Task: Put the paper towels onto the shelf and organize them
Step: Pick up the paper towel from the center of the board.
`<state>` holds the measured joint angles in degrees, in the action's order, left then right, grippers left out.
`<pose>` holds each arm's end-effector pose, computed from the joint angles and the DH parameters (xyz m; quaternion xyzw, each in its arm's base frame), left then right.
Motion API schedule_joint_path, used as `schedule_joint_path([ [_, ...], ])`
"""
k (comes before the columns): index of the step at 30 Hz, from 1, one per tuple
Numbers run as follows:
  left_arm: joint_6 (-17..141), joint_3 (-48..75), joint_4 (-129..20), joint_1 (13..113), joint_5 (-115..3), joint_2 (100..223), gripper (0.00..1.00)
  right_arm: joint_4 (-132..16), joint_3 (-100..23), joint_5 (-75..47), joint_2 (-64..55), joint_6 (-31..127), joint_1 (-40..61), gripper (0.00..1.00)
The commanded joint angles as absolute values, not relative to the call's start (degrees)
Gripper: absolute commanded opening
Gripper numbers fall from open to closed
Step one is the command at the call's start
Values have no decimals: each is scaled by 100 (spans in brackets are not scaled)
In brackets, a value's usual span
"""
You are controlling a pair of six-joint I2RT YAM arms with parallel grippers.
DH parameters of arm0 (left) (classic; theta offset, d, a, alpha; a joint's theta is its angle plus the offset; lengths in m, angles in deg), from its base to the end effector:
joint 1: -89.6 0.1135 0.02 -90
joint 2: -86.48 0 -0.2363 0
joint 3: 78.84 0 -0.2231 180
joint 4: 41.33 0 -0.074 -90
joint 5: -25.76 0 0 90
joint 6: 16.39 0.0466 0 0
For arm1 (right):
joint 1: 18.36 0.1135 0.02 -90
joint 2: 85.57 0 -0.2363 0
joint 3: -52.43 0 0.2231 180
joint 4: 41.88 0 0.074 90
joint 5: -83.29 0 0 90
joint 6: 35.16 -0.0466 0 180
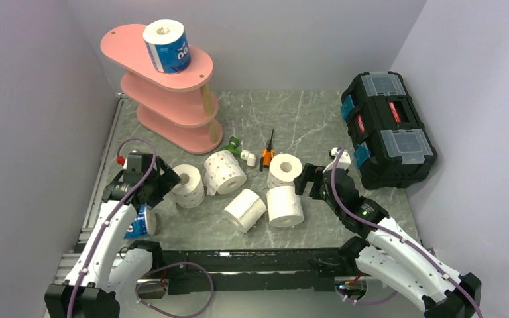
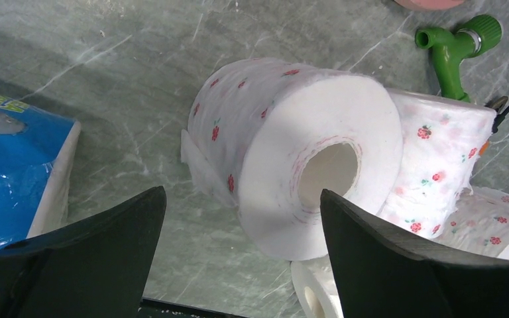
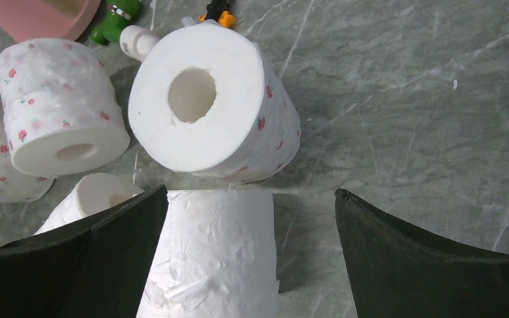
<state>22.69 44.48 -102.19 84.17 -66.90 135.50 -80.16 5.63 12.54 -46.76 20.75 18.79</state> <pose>0.1579 -0.0128 0.2251 -0.3735 0.8720 -0.1296 0.2886 0.1358 0.0836 0.2331 0.0604 0.8570 0.1680 0.4834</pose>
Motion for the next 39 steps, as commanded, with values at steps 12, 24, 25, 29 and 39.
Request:
schedule_joint_path([
  [12, 2073, 4574, -9831, 8440, -6756, 13890, 82, -7867, 558, 1377, -4646, 2042, 1873, 99],
  [24, 2070, 4670, -9745, 8441, -6761, 13956, 69, -7867, 574, 1382, -4654, 2038, 1874, 99],
  [25, 2070, 4679, -9741, 8441, -6750, 13965, 67, -7876, 572, 1378, -4655, 2038, 1873, 99],
  [29, 2073, 4681, -9728, 8438, -6751, 13983, 58, -7874, 578, 1386, -4654, 2039, 1872, 99],
  [39, 2061, 4644, -9775, 8441, -6723, 13934, 31, -7858, 579, 1385, -4621, 2039, 1872, 99],
])
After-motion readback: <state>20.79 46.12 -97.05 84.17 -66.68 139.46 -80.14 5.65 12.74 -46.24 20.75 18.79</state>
